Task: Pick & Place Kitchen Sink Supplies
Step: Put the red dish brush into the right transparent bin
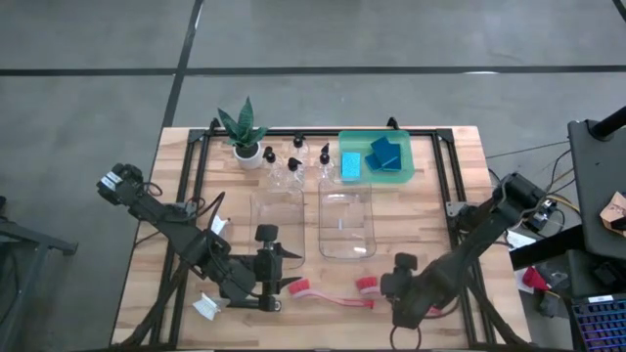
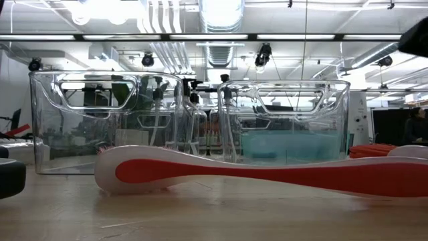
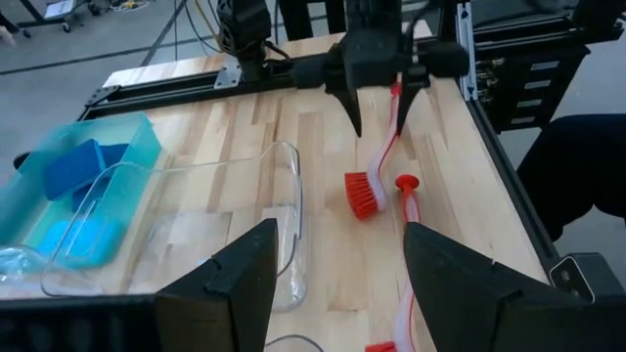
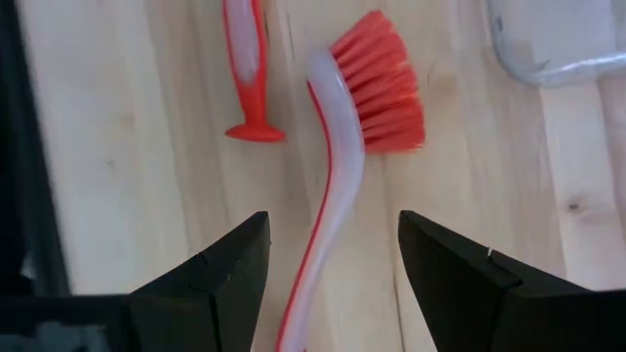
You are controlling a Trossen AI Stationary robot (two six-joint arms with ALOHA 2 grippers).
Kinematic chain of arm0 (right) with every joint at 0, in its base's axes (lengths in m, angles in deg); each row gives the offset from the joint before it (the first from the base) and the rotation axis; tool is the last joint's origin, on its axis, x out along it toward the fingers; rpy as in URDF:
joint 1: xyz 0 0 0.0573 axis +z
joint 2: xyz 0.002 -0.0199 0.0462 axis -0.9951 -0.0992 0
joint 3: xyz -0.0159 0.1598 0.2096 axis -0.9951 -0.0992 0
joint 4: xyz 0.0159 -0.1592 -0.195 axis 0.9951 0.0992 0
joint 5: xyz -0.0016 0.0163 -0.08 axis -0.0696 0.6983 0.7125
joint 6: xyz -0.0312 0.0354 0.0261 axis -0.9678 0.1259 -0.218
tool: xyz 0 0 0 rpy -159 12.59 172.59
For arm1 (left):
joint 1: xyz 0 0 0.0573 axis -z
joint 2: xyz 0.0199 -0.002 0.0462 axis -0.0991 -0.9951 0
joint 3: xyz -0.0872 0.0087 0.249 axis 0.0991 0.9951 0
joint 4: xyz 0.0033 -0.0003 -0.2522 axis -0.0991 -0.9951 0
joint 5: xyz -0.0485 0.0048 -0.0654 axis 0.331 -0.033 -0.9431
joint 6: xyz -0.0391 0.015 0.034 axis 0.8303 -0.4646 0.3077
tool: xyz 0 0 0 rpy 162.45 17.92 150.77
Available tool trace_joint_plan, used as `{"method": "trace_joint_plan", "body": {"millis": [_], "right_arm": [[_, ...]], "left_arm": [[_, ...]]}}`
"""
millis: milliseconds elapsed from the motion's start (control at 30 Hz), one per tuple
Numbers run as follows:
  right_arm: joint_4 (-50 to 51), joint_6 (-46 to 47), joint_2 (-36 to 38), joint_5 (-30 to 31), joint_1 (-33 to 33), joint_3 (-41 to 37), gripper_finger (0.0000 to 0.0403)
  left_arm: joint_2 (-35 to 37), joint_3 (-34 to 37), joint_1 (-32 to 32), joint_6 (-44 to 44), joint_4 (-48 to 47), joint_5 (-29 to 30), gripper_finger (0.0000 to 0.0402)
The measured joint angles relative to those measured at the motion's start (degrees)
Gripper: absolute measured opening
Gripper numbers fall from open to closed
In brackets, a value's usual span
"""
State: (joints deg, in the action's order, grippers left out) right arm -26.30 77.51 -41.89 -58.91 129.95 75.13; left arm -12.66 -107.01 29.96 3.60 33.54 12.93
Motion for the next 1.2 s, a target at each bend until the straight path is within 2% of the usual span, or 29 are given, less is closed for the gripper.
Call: {"method": "trace_joint_plan", "body": {"millis": [400,733,900,1200], "right_arm": [[-0.20,1.69,-5.82,-0.19,0.26,-0.85,0.0221],[-1.43,2.76,-10.85,-4.04,0.24,-0.94,0.0212],[-1.66,2.70,-10.99,-4.09,0.24,-0.90,0.0170],[-0.22,2.58,-10.02,-4.04,-0.58,-1.14,0.0039]], "left_arm": [[0.00,0.00,0.03,-0.07,0.02,0.00,0.0214],[0.00,0.00,-0.01,-0.13,0.27,-0.02,0.0214],[0.00,0.00,-0.01,-0.13,0.49,-0.02,0.0214],[0.00,-0.02,-0.01,-0.11,0.49,0.00,0.0214]]}}
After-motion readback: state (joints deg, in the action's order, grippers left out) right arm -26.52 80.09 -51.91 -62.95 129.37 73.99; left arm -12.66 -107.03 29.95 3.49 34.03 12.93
